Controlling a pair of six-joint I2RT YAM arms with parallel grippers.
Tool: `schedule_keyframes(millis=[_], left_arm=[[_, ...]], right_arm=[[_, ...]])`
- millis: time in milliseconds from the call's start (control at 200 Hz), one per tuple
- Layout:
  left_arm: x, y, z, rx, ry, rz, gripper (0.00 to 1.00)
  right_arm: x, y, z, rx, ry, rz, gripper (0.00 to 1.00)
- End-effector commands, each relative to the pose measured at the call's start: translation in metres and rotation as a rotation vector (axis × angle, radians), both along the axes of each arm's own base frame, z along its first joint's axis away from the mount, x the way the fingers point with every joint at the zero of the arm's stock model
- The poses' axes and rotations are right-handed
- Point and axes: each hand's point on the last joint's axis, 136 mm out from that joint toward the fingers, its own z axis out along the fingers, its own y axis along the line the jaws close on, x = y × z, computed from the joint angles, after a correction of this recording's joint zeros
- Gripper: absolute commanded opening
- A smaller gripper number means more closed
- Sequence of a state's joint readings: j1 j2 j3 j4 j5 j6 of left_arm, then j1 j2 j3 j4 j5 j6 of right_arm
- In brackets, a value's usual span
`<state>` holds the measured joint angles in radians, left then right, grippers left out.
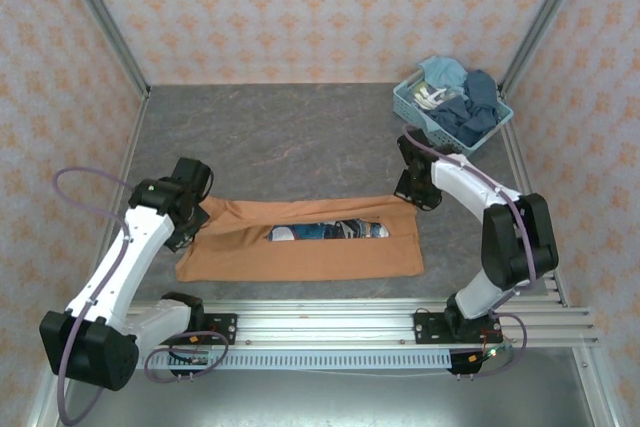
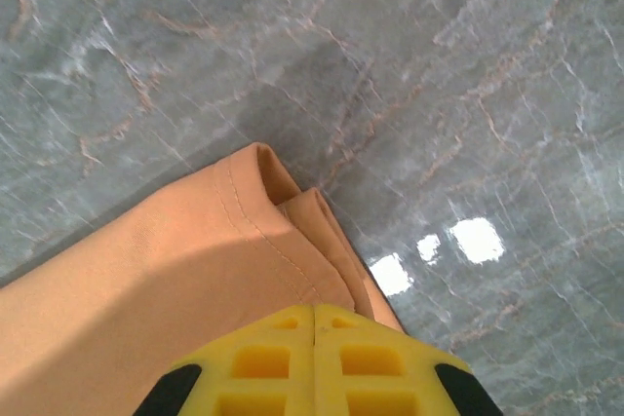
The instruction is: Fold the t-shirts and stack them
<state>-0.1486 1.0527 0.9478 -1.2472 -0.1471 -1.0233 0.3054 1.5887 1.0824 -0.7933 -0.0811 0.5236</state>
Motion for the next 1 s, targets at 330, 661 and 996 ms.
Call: schedule_keyframes(millis=[330, 661, 996], left_arm=[[-0.025, -0.012, -0.024, -0.027, 0.118, 0.003, 0.00], [-0.051, -0.021, -0.047, -0.050, 0.183, 0.023, 0.00], [-0.057, -0.028, -0.048, -0.089, 0.166, 0.051, 0.00]], right_arm=[[-0.046, -0.016, 0.000, -0.024, 0.011, -0.068, 0.00], [-0.065, -0.011, -0.020, 0.022, 0.081, -0.084, 0.00], [-0.070, -0.012, -0.023, 0.014, 0.110, -0.078, 0.00]])
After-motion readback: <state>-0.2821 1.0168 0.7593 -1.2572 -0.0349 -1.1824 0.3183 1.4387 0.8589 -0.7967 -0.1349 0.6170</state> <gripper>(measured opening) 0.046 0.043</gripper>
